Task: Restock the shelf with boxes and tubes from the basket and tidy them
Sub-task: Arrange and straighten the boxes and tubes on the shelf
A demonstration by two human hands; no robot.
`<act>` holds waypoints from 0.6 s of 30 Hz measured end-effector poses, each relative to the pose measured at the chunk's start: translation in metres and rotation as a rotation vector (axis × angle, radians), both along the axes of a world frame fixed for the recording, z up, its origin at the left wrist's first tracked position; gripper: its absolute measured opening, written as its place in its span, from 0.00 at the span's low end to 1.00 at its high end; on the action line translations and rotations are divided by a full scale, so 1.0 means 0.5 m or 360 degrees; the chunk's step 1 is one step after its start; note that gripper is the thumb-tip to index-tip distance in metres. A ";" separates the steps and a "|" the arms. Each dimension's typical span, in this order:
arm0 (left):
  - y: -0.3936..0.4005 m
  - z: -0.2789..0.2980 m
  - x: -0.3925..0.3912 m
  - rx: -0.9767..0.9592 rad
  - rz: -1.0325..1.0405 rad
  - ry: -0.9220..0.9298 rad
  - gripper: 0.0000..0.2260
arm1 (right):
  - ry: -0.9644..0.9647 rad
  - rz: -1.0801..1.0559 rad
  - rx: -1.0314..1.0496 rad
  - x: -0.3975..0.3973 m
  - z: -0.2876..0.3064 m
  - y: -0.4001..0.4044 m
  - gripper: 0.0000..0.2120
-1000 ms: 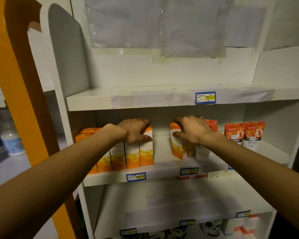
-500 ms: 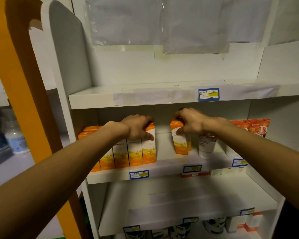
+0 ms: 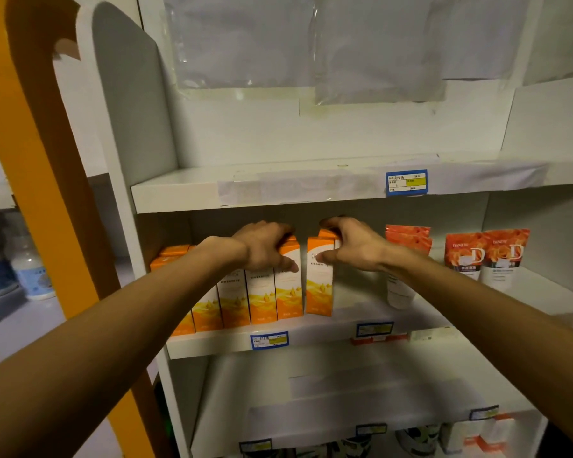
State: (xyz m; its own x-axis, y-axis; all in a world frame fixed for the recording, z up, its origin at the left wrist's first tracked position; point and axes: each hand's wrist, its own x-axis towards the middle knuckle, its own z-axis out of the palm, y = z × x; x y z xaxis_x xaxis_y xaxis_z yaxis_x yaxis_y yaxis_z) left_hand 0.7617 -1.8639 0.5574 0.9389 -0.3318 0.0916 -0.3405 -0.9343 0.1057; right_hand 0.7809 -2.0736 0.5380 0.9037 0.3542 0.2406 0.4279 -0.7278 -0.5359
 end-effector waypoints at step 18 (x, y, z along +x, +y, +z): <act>-0.002 0.000 -0.011 -0.0079 0.0005 0.0050 0.30 | 0.0485 0.0103 0.0789 -0.005 -0.082 0.008 0.33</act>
State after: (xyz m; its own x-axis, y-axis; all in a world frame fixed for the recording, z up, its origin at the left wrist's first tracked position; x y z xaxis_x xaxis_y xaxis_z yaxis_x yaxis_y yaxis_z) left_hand 0.7565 -1.8648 0.5573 0.9426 -0.3245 0.0784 -0.3333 -0.9288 0.1623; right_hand 0.7786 -2.0698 0.4971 0.9385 0.3222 0.1244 0.2362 -0.3360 -0.9118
